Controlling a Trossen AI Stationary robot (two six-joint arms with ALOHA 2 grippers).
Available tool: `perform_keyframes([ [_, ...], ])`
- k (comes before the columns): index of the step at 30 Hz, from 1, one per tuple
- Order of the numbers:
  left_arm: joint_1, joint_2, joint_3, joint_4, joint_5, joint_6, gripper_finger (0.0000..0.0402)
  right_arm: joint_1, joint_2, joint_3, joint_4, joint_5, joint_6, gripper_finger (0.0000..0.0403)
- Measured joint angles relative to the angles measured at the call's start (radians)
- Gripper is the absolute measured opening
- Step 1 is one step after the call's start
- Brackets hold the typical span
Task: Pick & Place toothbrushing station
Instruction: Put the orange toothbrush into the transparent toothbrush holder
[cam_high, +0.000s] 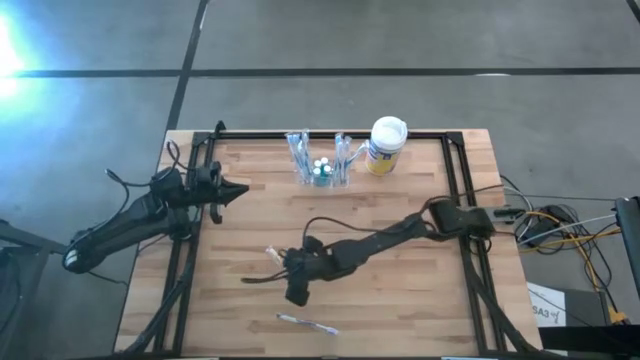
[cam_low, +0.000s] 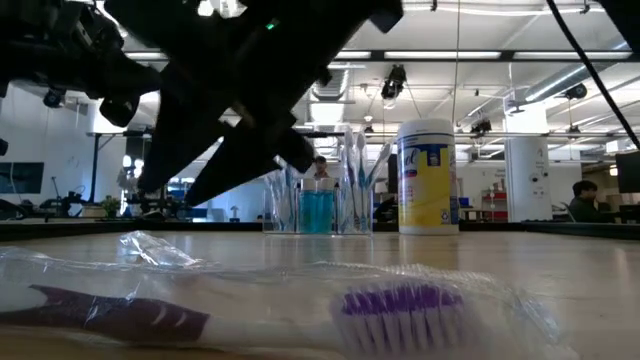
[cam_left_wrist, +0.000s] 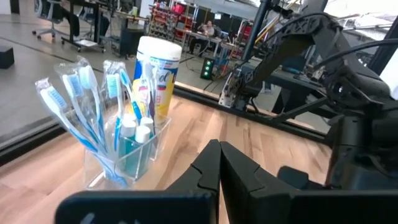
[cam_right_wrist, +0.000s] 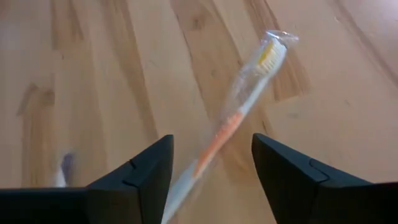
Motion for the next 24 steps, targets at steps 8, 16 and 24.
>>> perform_keyframes([
  [8, 0.000, -0.001, -0.018, -0.006, 0.005, -0.002, 0.0007, -0.009, 0.117, 0.161, -0.121, 0.000, 0.014, 0.0228],
  [16, -0.001, -0.001, -0.018, 0.000, 0.004, -0.011, 0.0007, -0.022, 0.207, 0.249, -0.199, -0.022, 0.017, 0.0230],
  [24, -0.001, -0.001, -0.018, 0.003, 0.004, -0.016, 0.0007, -0.031, 0.194, 0.224, -0.217, -0.044, -0.044, 0.0149],
])
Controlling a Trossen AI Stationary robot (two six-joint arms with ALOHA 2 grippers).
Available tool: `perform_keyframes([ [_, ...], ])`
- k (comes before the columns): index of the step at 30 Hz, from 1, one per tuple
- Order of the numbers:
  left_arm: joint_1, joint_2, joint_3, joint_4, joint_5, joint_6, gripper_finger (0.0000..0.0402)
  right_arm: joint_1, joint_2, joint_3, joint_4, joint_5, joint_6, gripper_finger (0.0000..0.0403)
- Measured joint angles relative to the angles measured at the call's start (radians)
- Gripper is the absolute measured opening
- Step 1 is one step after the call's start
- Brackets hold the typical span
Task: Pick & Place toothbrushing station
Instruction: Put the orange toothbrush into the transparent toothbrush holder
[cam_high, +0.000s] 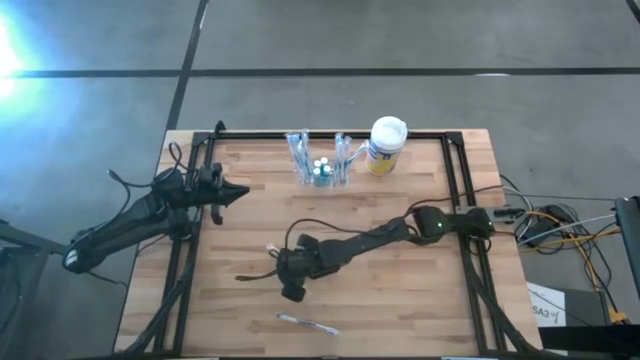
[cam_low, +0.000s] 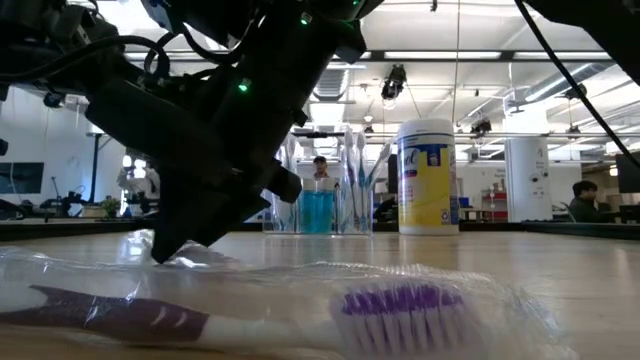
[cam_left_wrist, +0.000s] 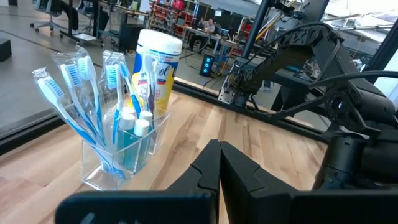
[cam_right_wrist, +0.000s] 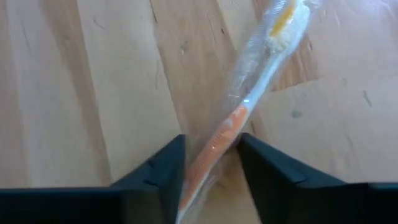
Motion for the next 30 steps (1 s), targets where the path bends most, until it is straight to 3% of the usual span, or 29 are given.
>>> perform_keyframes([
  [5, 0.000, 0.000, 0.000, 0.000, 0.000, -0.002, 0.0007, -0.007, -0.002, 0.015, -0.028, -0.004, -0.068, 0.0041],
  [7, 0.000, 0.000, 0.000, 0.000, 0.000, -0.003, 0.0007, -0.011, -0.003, 0.026, -0.047, -0.008, -0.095, 0.0020],
  [13, 0.000, 0.000, 0.000, 0.000, 0.000, 0.008, 0.0007, -0.011, -0.050, 0.034, -0.095, 0.047, -0.214, 0.0013],
  [21, 0.000, 0.000, 0.000, 0.000, 0.000, 0.016, 0.0007, -0.005, -0.305, -0.038, -0.160, 0.096, -0.414, 0.0013],
  [25, 0.001, 0.000, 0.000, 0.003, 0.000, 0.031, 0.0007, -0.005, -0.502, -0.184, -0.067, 0.097, -0.508, 0.0013],
  [30, 0.001, 0.000, 0.000, 0.005, -0.003, 0.068, 0.0007, -0.033, -0.810, -0.509, 0.179, 0.039, -0.574, 0.0013],
])
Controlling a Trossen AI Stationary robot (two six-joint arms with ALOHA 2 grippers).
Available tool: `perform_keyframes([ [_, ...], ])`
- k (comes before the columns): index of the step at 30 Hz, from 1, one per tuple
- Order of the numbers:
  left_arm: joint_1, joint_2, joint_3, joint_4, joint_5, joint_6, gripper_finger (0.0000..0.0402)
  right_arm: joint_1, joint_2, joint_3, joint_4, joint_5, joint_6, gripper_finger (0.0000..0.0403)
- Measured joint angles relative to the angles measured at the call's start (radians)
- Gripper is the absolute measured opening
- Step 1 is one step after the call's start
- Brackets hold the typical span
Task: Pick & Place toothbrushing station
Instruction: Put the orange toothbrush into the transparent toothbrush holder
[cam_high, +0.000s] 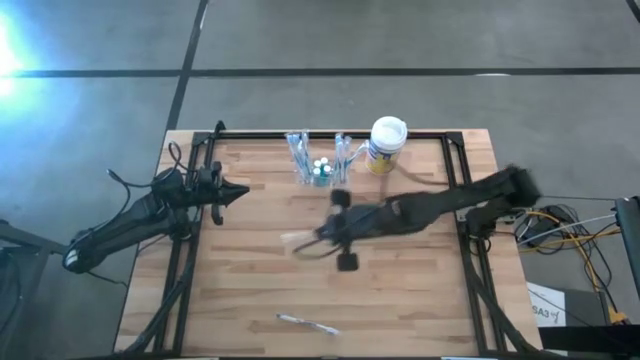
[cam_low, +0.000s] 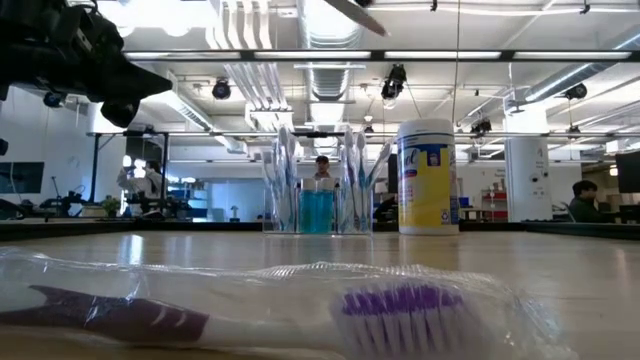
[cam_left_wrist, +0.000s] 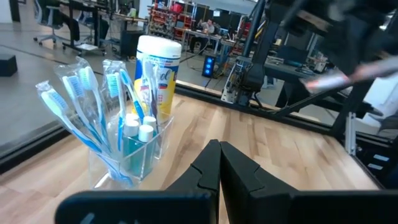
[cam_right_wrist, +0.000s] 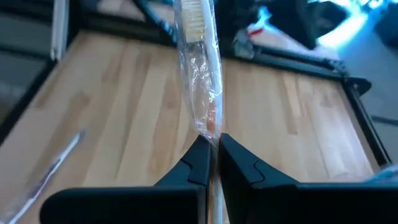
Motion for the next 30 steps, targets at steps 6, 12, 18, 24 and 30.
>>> perform_keyframes([
  [6, 0.000, 0.000, 0.000, 0.001, -0.014, 0.008, 0.0007, -0.039, -0.346, -0.457, 0.398, -0.078, -0.067, 0.0013],
  [12, 0.000, 0.000, 0.000, 0.004, -0.016, 0.013, 0.0007, -0.075, -0.595, -0.841, 0.702, -0.079, -0.072, 0.0013],
  [18, 0.000, 0.000, 0.000, 0.116, -0.016, 0.011, 0.0007, -0.074, -0.713, -1.130, 1.007, -0.090, -0.045, 0.0013],
  [24, -0.001, 0.000, 0.000, 0.137, -0.016, 0.004, 0.0007, -0.074, -0.781, -1.276, 1.196, -0.077, -0.063, 0.0013],
  [30, -0.001, 0.001, 0.000, 0.139, -0.016, 0.009, 0.0007, -0.075, -0.914, -1.355, 1.203, -0.022, -0.088, 0.0013],
])
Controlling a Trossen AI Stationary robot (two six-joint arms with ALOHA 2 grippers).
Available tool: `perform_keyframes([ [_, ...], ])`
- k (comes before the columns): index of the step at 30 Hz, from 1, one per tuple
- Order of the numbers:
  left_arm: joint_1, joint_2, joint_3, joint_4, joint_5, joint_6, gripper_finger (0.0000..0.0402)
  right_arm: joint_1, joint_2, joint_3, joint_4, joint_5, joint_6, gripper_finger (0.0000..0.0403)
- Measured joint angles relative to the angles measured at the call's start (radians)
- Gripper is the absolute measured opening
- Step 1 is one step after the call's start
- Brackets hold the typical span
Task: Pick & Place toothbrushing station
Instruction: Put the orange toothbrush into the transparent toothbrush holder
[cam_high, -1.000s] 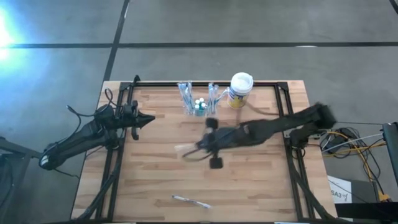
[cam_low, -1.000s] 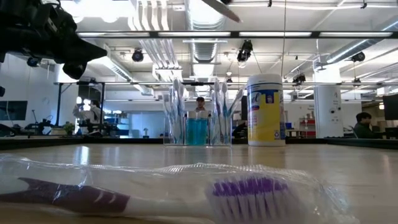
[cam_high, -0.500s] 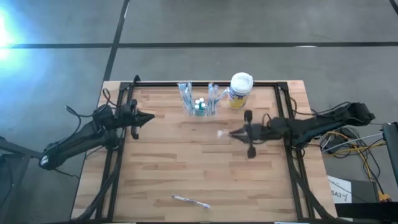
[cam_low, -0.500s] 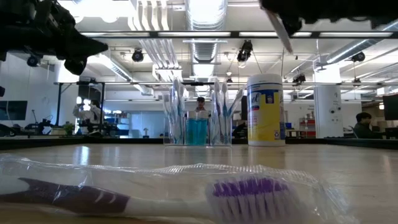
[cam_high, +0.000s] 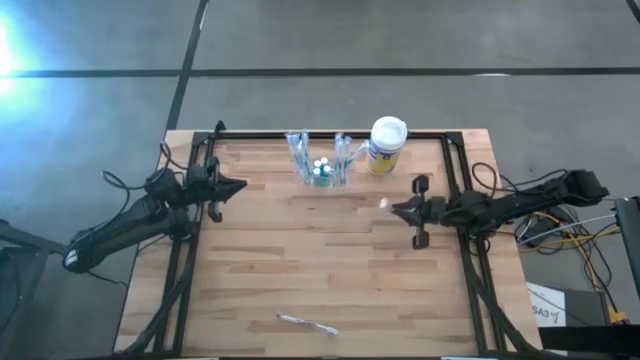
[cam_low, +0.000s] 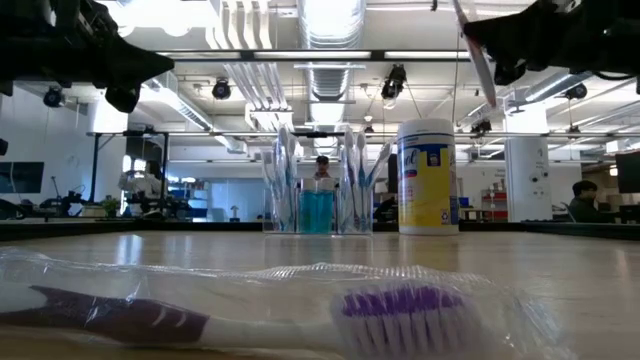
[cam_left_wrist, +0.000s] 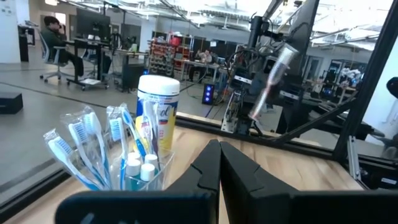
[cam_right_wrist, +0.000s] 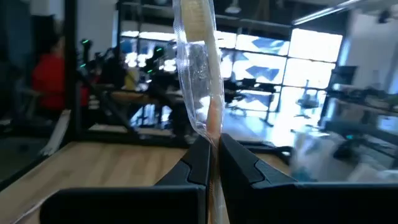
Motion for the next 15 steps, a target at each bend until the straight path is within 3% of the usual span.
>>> perform_keyframes([
  [4, 0.000, 0.000, 0.000, 0.002, 0.000, 0.009, 0.0007, 0.000, -0.115, -0.045, -0.020, 0.004, -0.041, 0.0013],
  [15, 0.000, 0.001, 0.000, 0.031, 0.000, -0.002, 0.0007, 0.000, -0.413, -0.052, -0.327, 0.005, -0.052, 0.0013],
])
